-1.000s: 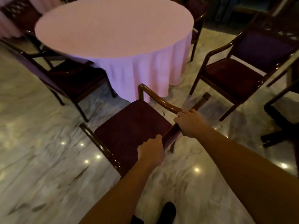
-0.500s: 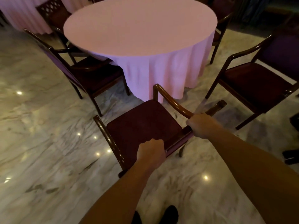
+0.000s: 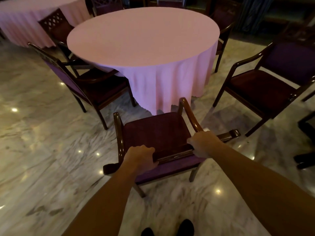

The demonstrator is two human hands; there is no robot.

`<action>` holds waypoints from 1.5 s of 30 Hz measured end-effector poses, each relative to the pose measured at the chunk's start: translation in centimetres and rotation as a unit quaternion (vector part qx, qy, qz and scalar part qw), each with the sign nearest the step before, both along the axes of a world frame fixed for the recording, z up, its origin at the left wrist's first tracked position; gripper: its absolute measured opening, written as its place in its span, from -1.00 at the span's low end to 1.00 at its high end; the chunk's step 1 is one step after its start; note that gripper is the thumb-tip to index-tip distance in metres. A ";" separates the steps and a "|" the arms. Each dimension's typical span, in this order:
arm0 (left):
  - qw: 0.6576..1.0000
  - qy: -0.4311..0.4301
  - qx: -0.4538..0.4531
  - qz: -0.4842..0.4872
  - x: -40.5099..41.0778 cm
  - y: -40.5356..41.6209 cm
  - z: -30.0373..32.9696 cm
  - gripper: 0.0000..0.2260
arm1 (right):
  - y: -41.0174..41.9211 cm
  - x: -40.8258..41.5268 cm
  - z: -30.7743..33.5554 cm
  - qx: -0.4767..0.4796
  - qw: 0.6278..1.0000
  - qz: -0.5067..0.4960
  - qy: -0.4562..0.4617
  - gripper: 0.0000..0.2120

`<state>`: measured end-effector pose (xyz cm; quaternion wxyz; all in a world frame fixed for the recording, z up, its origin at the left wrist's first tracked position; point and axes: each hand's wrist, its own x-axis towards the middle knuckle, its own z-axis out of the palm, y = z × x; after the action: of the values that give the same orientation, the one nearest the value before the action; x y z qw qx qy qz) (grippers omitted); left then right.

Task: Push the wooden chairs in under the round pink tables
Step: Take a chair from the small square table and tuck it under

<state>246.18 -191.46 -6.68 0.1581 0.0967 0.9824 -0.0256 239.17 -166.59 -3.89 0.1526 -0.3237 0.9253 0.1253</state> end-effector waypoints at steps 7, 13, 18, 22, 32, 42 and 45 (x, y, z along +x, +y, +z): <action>0.998 0.025 -0.027 -0.059 -0.7 -5.8 -0.4 -0.56 | -2.9 1.1 -0.8 -0.080 0.996 0.001 -0.034 -0.75; 0.997 0.013 -0.016 -0.076 -3.0 -9.3 -0.5 -0.55 | -4.4 0.2 -1.8 -0.133 0.991 -0.001 -0.005 -0.66; 0.996 0.009 -0.038 -0.076 -5.6 -11.6 -0.6 -0.55 | -5.6 -1.4 -3.5 -0.189 0.982 -0.020 -0.005 -0.64; 0.995 0.010 -0.049 -0.085 -8.1 -12.4 -0.4 -0.56 | -6.5 -3.4 -3.7 -0.192 0.981 -0.041 -0.007 -0.62; 0.995 0.014 -0.026 -0.090 -16.1 -11.9 -1.0 -0.57 | -6.1 -10.7 -3.9 -0.190 0.977 -0.094 -0.016 -0.59; 0.998 0.036 0.004 -0.050 -25.2 -10.1 -1.6 -0.51 | -4.4 -21.1 -3.5 -0.155 0.985 -0.080 -0.019 -0.57; 0.999 0.034 0.003 -0.039 -27.7 -9.4 -1.5 -0.51 | -3.8 -24.2 -3.4 -0.152 0.986 -0.071 -0.018 -0.57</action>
<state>218.46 -200.81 -8.21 0.1227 0.1345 0.9827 -0.0326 214.94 -170.36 -7.26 0.1265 -0.2790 0.9513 -0.0333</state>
